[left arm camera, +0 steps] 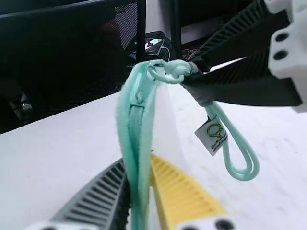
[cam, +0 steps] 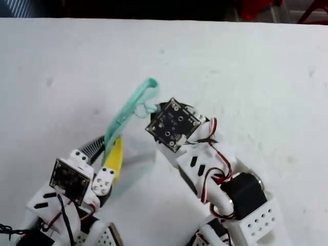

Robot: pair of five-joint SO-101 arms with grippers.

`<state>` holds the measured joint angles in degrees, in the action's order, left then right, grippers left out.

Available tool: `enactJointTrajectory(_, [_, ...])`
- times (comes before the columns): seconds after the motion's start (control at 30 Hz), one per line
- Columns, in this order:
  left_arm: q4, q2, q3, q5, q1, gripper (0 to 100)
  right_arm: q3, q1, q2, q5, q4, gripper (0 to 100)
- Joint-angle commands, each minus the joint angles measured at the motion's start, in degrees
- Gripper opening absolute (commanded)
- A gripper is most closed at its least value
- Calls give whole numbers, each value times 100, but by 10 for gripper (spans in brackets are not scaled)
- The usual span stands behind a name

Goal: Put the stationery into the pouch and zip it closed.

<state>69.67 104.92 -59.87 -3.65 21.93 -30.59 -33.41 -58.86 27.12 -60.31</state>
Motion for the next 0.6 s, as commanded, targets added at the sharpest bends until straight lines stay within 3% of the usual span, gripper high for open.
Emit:
enactJointTrajectory(0.0, [105,-40,264,-193,163,20,62,259,-13,-44,593,17])
enactJointTrajectory(0.13, [264,-40,246,-396,716,20,70,330,-13,-44,1226,17])
enactJointTrajectory(0.3, [273,-40,79,-598,1121,20,334,171,215,-18,1270,17])
enactJointTrajectory(0.57, [299,-40,105,-589,919,20,308,1270,558,9,1218,17])
